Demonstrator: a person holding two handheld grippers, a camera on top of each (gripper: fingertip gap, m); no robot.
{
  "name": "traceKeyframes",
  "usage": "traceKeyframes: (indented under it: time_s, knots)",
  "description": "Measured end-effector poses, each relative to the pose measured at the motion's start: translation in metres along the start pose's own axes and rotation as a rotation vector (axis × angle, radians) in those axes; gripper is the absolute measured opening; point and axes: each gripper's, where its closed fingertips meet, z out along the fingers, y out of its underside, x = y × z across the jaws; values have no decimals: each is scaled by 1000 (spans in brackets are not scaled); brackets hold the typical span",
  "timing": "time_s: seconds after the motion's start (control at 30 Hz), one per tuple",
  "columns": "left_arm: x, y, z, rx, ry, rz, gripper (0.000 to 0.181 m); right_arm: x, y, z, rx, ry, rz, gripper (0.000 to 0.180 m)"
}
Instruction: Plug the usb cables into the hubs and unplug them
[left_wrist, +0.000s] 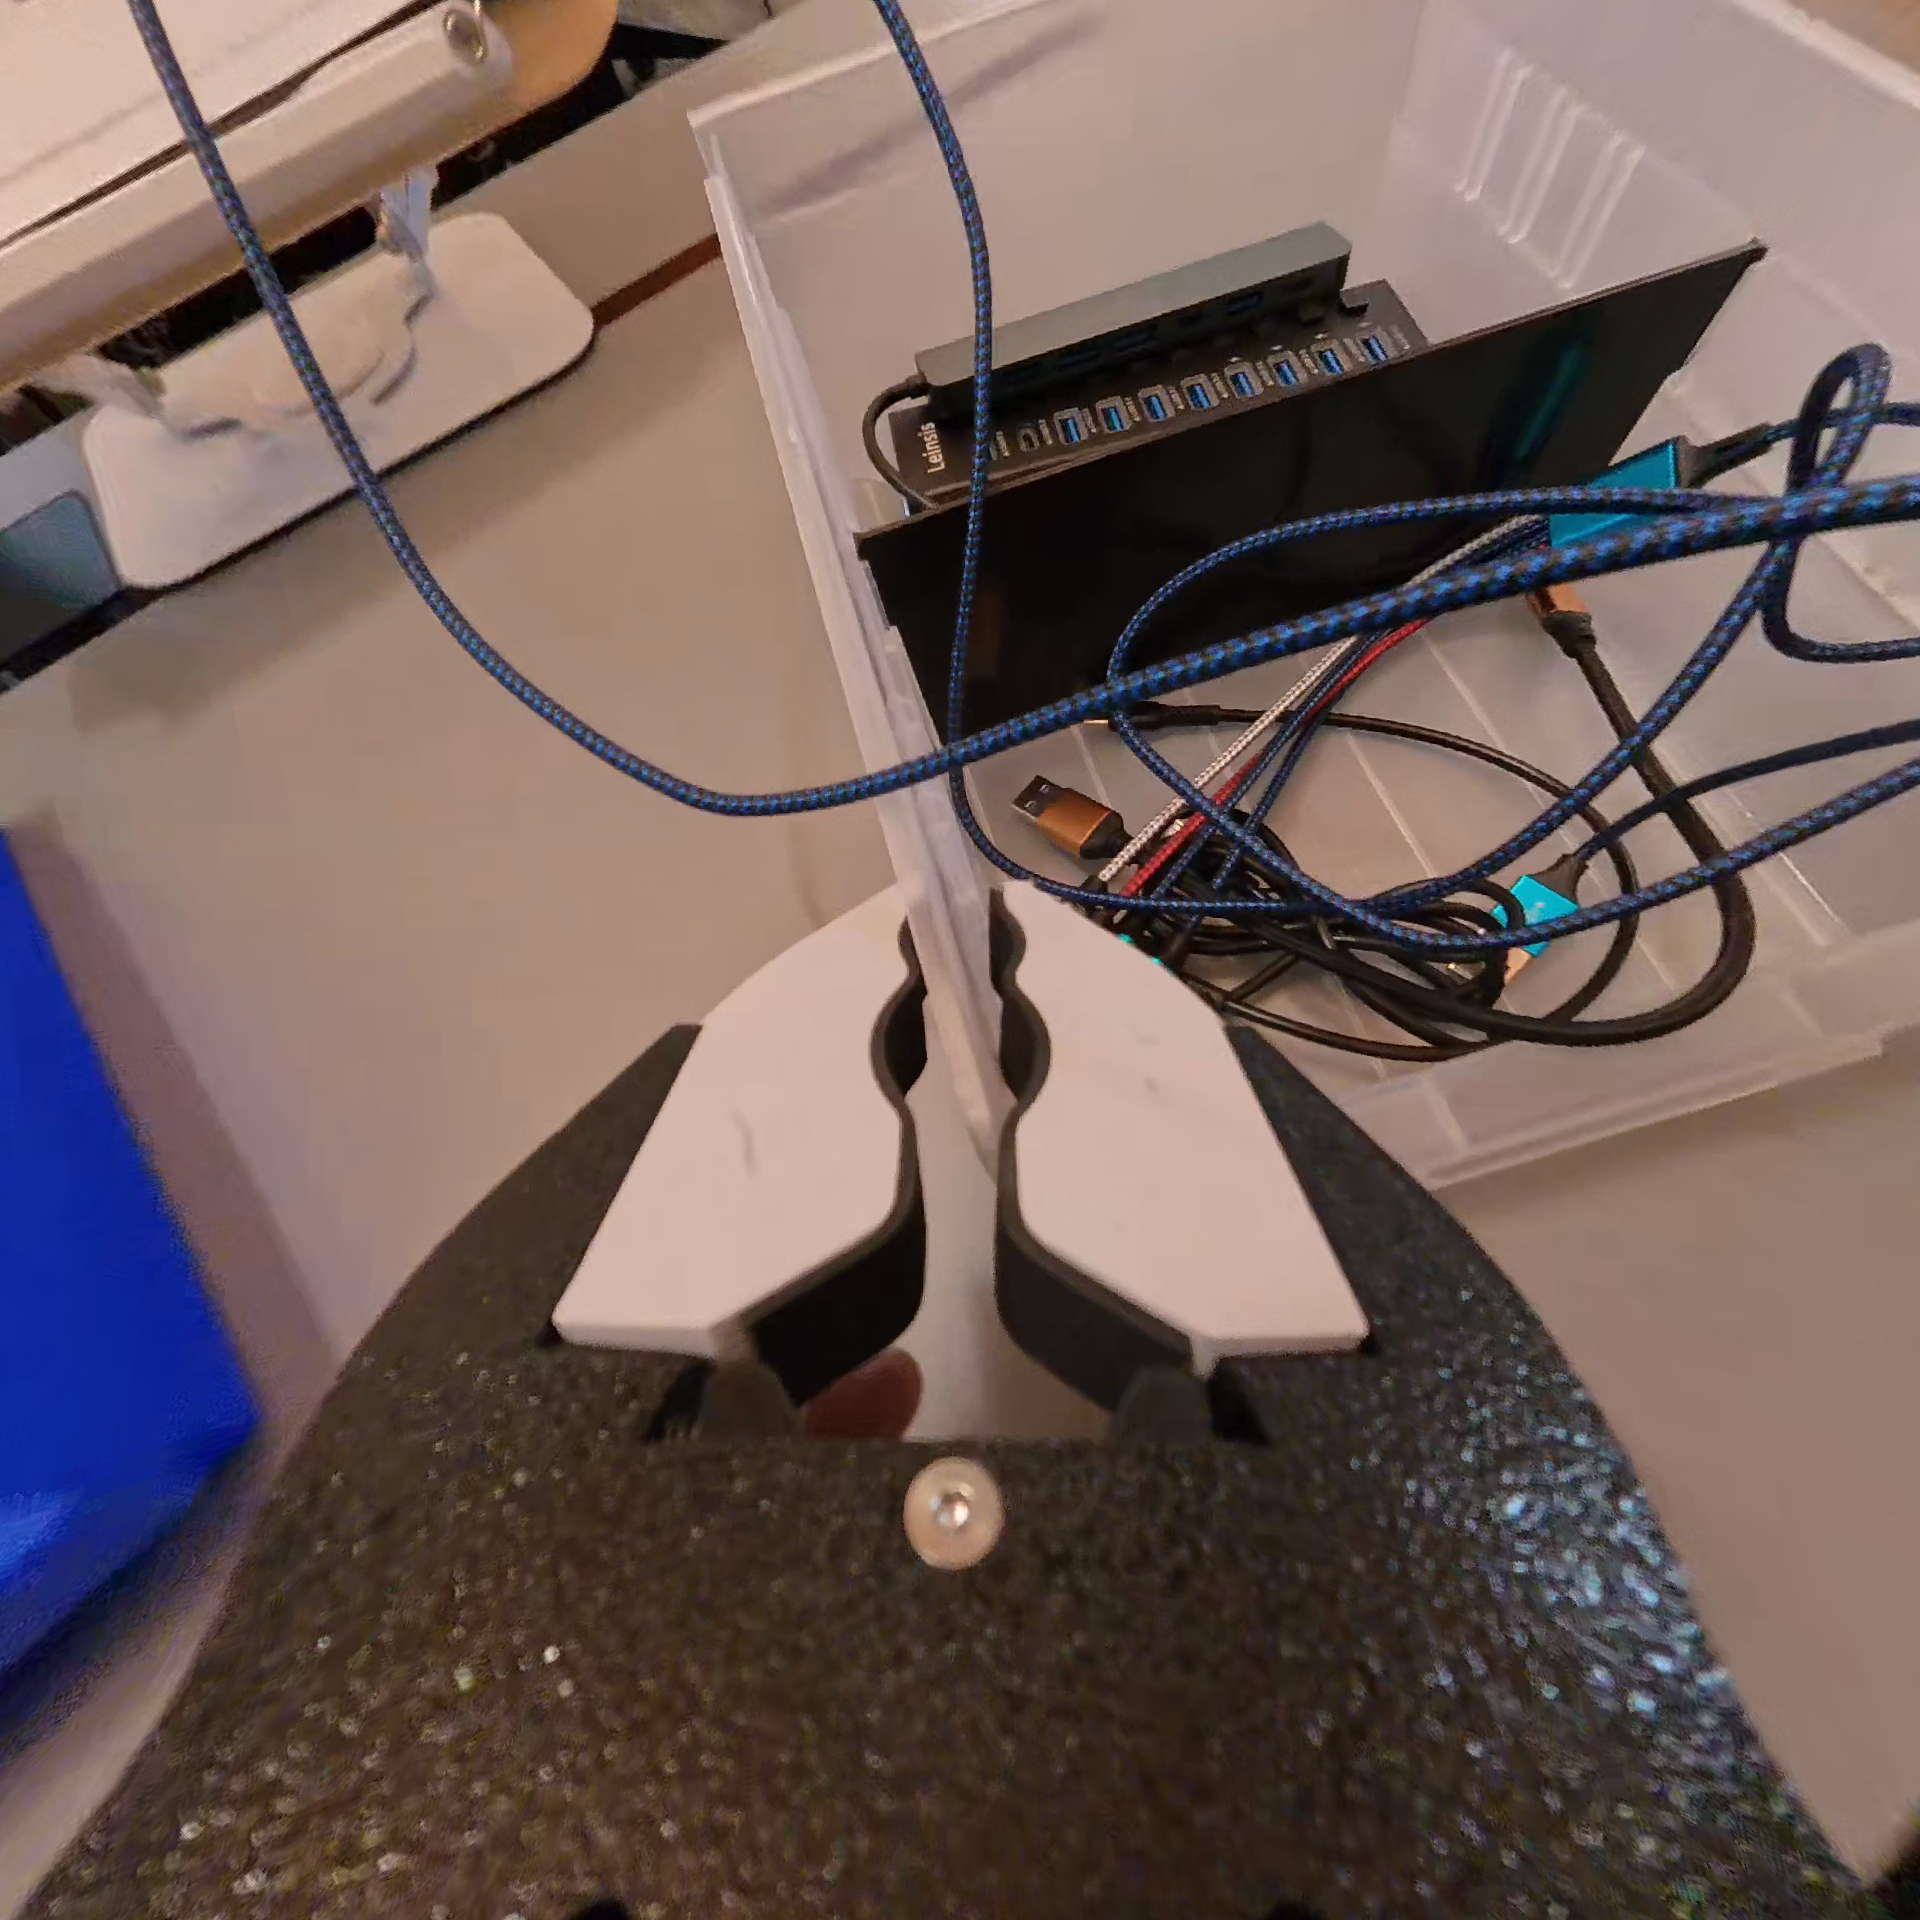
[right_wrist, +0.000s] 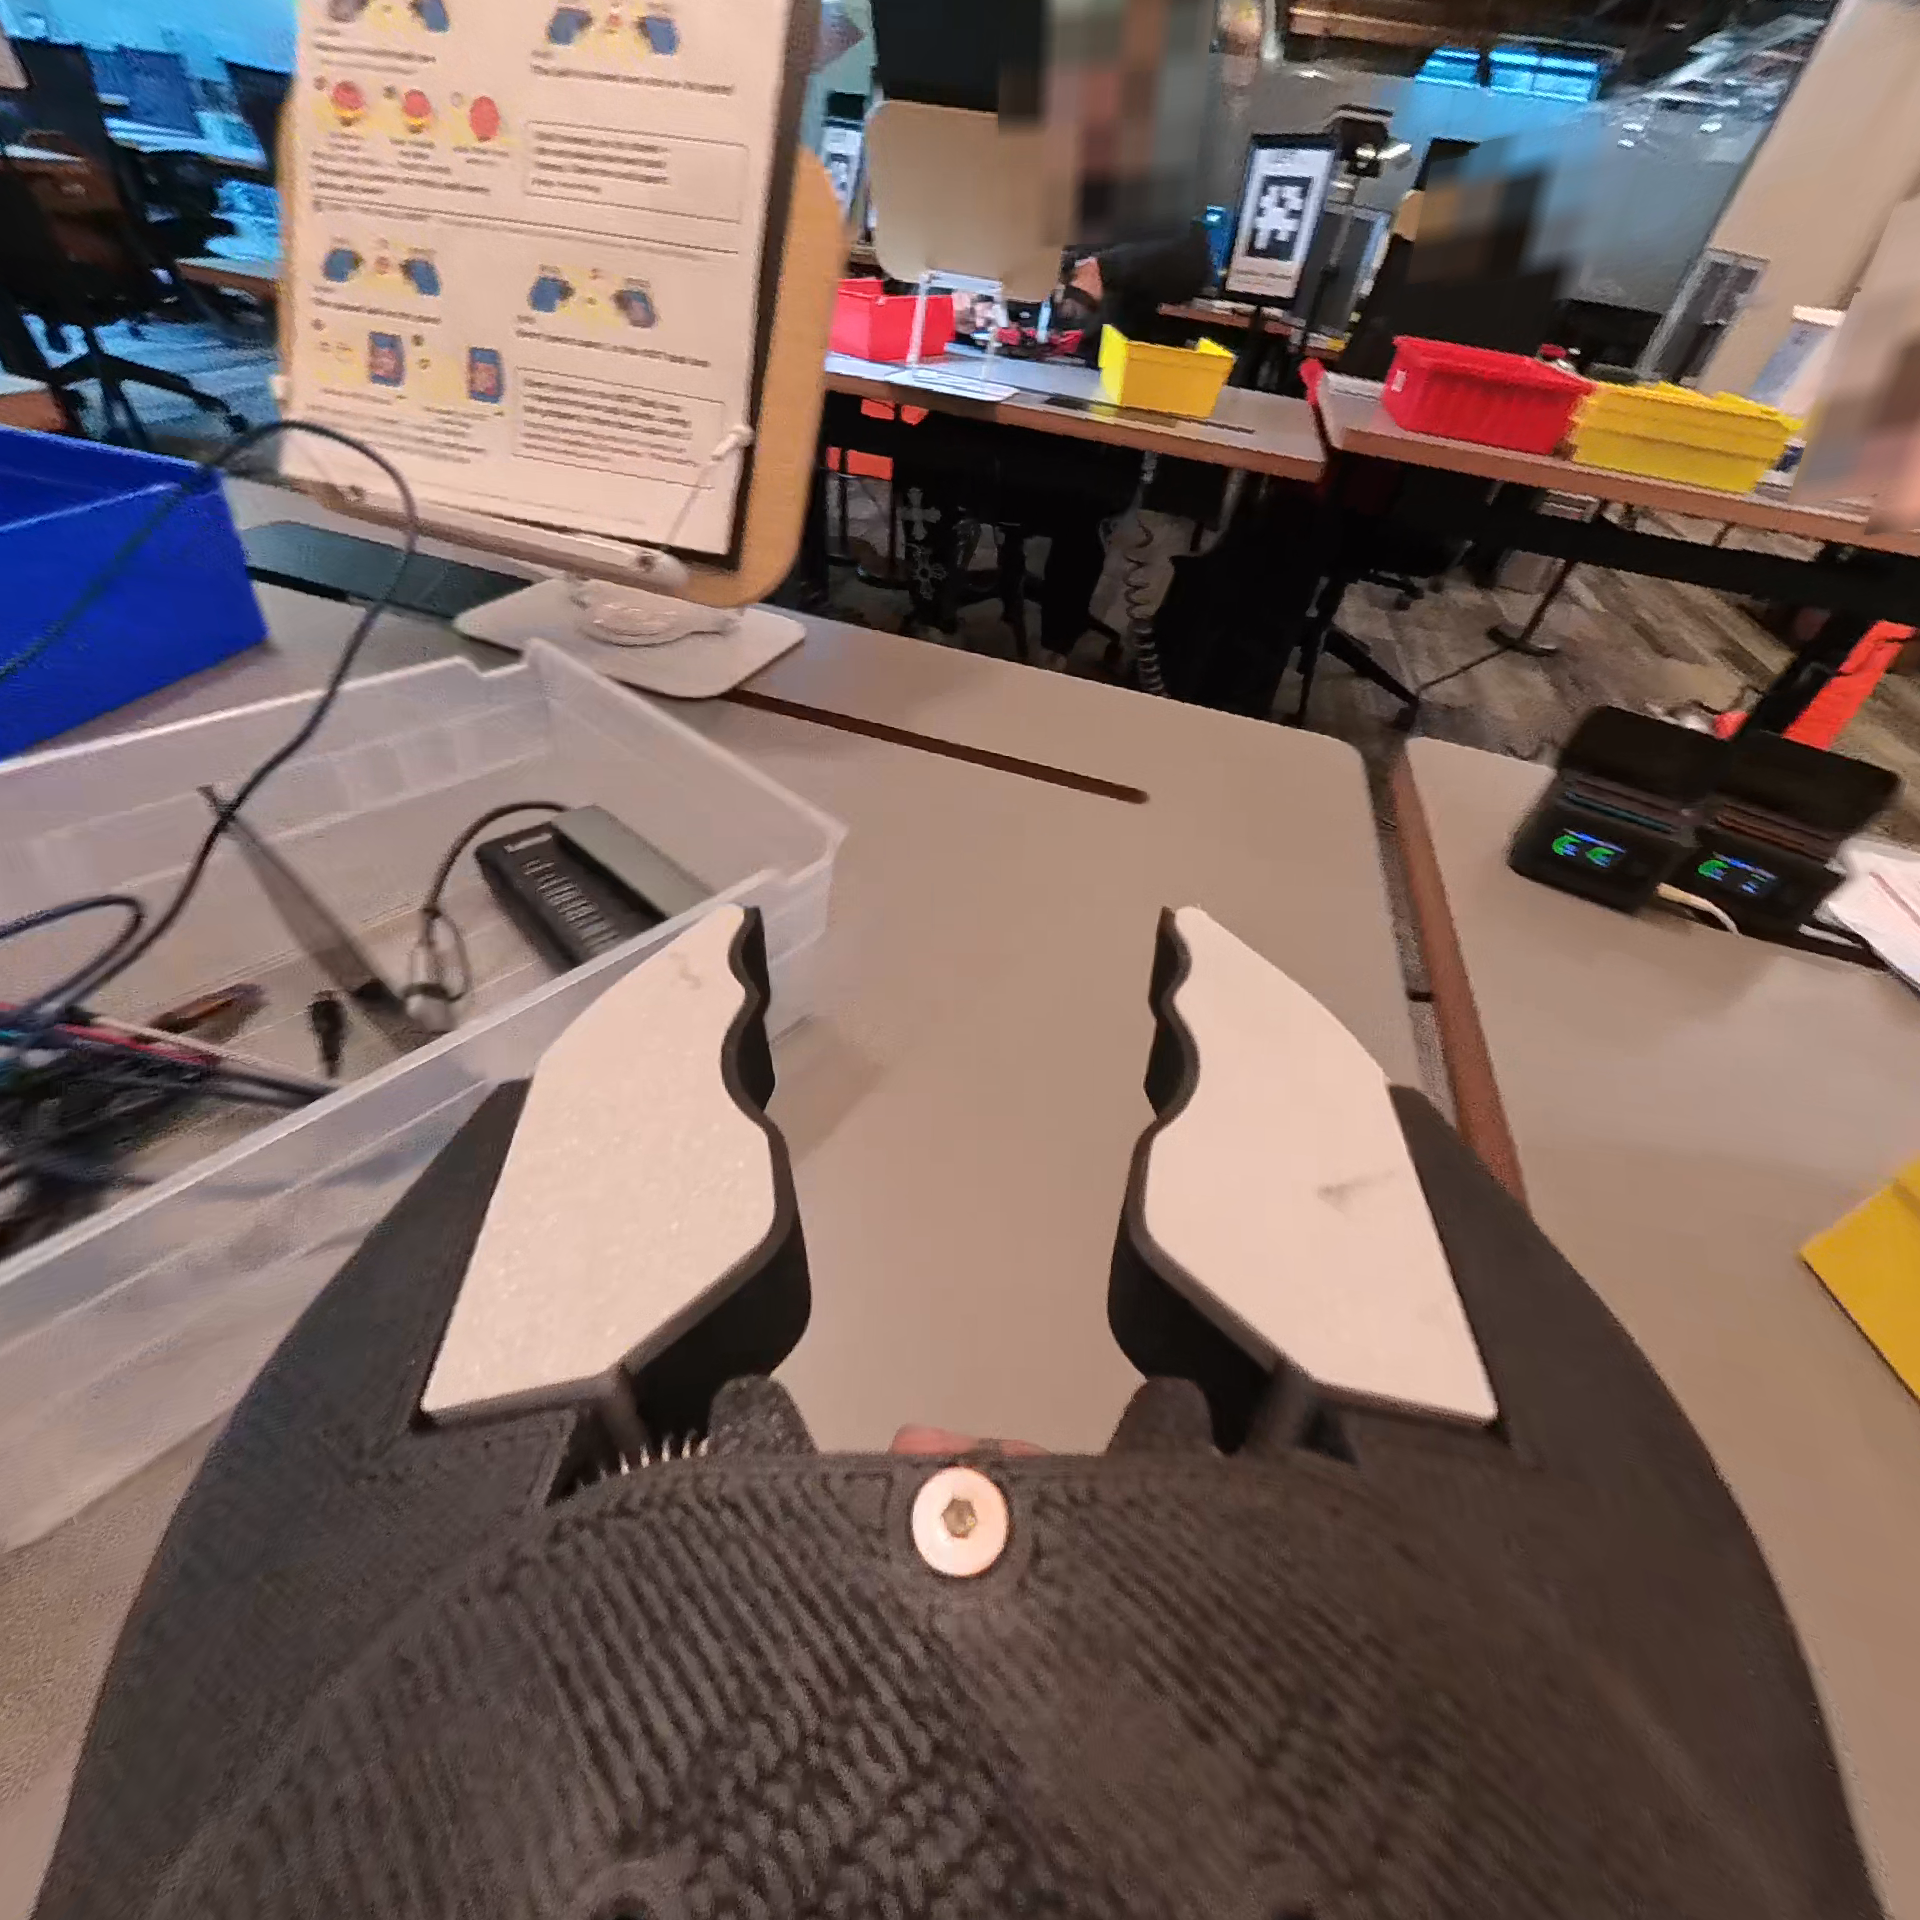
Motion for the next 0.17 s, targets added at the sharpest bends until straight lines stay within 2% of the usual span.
traceKeyframes:
  time_s: [0.17]
  knots:
    - [-33, 74, -99, -93, 75, 38, 8, -84, -4, 31, -19, -172, -81, 73]
